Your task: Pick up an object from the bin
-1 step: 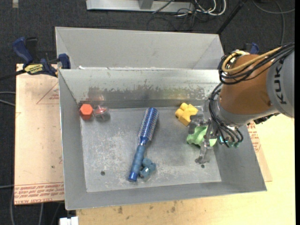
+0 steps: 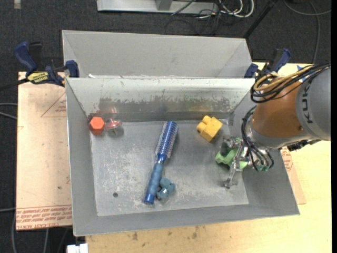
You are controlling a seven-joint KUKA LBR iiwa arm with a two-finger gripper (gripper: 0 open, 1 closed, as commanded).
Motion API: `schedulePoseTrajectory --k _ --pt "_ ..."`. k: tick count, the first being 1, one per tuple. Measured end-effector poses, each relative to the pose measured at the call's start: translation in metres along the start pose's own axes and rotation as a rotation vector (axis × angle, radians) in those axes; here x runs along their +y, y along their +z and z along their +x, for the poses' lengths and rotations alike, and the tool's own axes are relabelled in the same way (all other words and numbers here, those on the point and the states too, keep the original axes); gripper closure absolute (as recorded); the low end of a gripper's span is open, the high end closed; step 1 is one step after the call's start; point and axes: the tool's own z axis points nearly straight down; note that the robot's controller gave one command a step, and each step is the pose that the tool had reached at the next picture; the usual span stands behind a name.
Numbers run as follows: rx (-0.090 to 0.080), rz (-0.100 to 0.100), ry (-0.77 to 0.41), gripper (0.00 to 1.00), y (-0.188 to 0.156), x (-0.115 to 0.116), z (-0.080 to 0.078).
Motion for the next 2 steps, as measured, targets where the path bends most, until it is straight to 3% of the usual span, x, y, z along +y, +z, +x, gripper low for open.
schedulePoseTrajectory --k 1,2 --pt "-0.007 0.0 -0.004 1.0 -0.005 0.002 -0.002" --pt "-0.014 0.0 -0.009 1.0 -0.142 0.002 -0.002"
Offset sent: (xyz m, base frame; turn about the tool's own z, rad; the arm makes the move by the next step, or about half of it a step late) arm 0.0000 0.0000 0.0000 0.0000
